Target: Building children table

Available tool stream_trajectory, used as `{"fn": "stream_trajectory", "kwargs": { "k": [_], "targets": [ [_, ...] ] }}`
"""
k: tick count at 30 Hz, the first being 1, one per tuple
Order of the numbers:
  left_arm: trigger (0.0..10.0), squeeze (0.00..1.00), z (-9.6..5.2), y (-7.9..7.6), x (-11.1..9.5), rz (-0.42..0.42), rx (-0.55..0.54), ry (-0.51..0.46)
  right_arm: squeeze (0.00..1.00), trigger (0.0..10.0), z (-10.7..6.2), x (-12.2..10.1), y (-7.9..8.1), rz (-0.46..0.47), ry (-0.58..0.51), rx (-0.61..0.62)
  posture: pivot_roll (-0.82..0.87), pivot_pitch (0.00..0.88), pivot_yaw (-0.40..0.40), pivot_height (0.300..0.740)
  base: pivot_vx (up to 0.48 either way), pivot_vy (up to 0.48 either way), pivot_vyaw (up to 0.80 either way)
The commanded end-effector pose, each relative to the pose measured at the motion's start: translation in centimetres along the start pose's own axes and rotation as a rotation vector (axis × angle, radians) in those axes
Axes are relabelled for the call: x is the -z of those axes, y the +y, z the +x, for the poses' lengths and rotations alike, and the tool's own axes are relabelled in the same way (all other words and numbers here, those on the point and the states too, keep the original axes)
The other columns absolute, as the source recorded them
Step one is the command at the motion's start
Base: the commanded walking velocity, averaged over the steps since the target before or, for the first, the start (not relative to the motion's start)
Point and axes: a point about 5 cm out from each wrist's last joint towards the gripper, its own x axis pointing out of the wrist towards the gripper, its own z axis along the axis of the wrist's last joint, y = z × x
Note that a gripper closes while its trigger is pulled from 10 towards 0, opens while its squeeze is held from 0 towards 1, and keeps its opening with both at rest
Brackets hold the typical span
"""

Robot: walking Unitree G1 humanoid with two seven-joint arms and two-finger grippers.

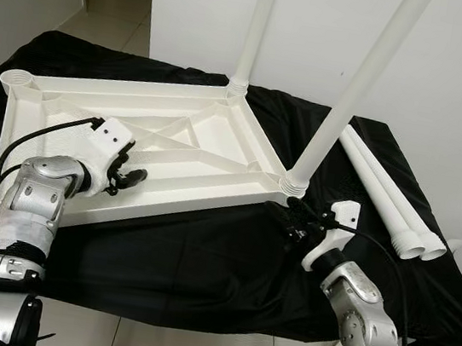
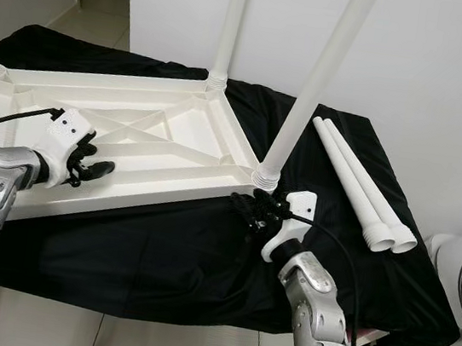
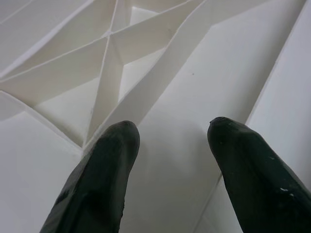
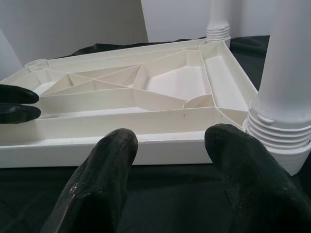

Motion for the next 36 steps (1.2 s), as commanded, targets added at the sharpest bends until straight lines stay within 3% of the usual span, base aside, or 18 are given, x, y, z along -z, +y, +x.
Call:
{"fn": "stream_trajectory", "kwargs": {
  "k": [1, 4, 9, 17, 21, 30, 32, 36],
  "targets": [
    [10.0, 0.0, -0.1, 1.2, 1.2, 0.029, -0.394, 0.056, 0.0, 10.0, 0.1, -0.2, -0.5, -0.015, 0.0, 0.012, 0.07, 0.002, -0.136, 0.74, 0.0, 0.0, 0.0],
    [10.0, 0.0, 0.2, 0.5, 1.5, 0.029, -0.336, 0.061, 0.0, 10.0, 0.1, -0.2, -0.5, -0.016, -0.001, 0.011, 0.08, 0.003, -0.138, 0.74, 0.0, 0.0, 0.0],
    [10.0, 0.0, 1.0, -3.4, 2.8, -0.009, -0.051, 0.096, 0.0, 10.0, 0.2, -0.4, -0.7, -0.023, -0.002, 0.01, 0.08, 0.005, -0.138, 0.74, 0.0, 0.0, 0.0],
    [10.0, 0.0, 2.0, -6.1, 2.1, -0.035, 0.04, 0.06, 0.0, 10.0, 0.1, -0.4, -0.8, -0.024, -0.003, 0.013, 0.08, 0.005, -0.136, 0.74, 0.0, 0.0, 0.0],
    [10.0, 0.0, 3.1, -9.0, 0.1, -0.064, 0.122, -0.011, 0.0, 10.0, 0.2, -0.4, -0.7, -0.021, -0.008, 0.018, 0.07, 0.002, -0.127, 0.74, 0.0, 0.0, 0.0],
    [10.0, 0.0, 3.5, -10.7, -1.3, -0.104, 0.181, -0.055, 0.0, 10.0, 0.1, -0.3, -0.7, -0.02, -0.013, 0.034, 0.06, 0.007, -0.116, 0.74, 0.0, 0.0, 0.0],
    [10.0, 0.0, 3.3, -11.0, -2.2, -0.114, 0.218, -0.103, 0.0, 10.0, 0.0, -0.2, -0.7, -0.017, -0.014, 0.042, 0.06, 0.009, -0.114, 0.74, 0.0, 0.0, 0.0],
    [10.0, 0.0, 2.7, -10.3, -2.8, -0.098, 0.222, -0.156, 0.0, 10.0, 0.1, 0.0, -0.8, -0.012, -0.023, 0.078, 0.06, 0.009, -0.114, 0.74, 0.0, 0.0, 0.0]
  ]
}}
